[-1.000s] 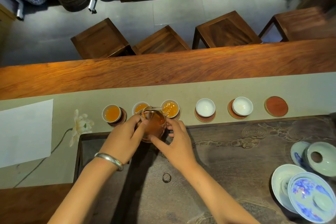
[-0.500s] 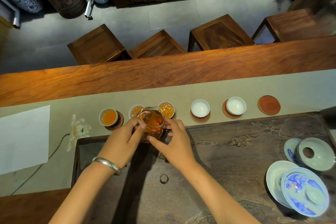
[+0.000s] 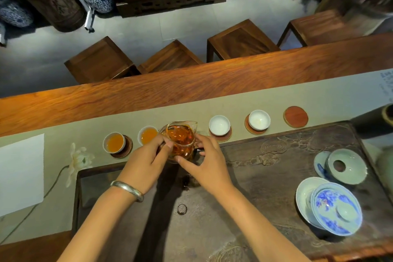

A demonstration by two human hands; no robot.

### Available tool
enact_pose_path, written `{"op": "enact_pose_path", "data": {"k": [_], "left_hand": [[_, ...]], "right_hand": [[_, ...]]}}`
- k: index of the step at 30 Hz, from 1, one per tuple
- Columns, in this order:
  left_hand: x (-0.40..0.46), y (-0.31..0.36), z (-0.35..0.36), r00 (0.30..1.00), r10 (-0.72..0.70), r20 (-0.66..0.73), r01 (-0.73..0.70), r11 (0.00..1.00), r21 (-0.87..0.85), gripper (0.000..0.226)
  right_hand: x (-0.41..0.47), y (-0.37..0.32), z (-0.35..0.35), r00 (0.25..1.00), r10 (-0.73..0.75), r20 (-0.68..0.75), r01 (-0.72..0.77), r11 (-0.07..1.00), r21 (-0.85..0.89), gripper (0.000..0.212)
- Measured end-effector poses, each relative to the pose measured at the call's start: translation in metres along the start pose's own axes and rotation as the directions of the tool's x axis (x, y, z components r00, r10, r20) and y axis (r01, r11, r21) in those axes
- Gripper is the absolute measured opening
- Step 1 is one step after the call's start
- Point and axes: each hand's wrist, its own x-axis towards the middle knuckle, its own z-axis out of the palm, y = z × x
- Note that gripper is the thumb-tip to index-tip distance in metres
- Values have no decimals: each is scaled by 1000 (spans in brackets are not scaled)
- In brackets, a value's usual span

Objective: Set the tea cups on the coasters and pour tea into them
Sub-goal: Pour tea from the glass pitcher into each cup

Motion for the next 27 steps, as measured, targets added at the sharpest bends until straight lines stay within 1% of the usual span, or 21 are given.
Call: {"op": "enact_pose_path", "data": {"k": [3, 13, 19, 23, 27], "left_hand": [[3, 6, 5, 1000, 12, 16, -12, 1000, 5, 19], [16, 23, 21, 997, 24, 74, -25, 1000, 10, 19], [24, 27, 28, 994, 26, 104, -30, 999, 36, 19], [28, 28, 30, 993, 15, 120, -23, 998, 60, 18], [31, 31, 31, 992, 22, 127, -31, 997, 71, 19]], "right_hand": [[-1, 2, -7, 1000, 3, -12, -3, 1000, 17, 75], [-1, 16, -26, 998, 19, -62, -18, 1000, 15, 78], [-1, 21, -33, 996, 56, -68, -53, 997, 48, 74], [-1, 25, -35, 996, 56, -66, -52, 997, 56, 70], [0, 27, -34, 996, 65, -61, -61, 996, 70, 73]]}}
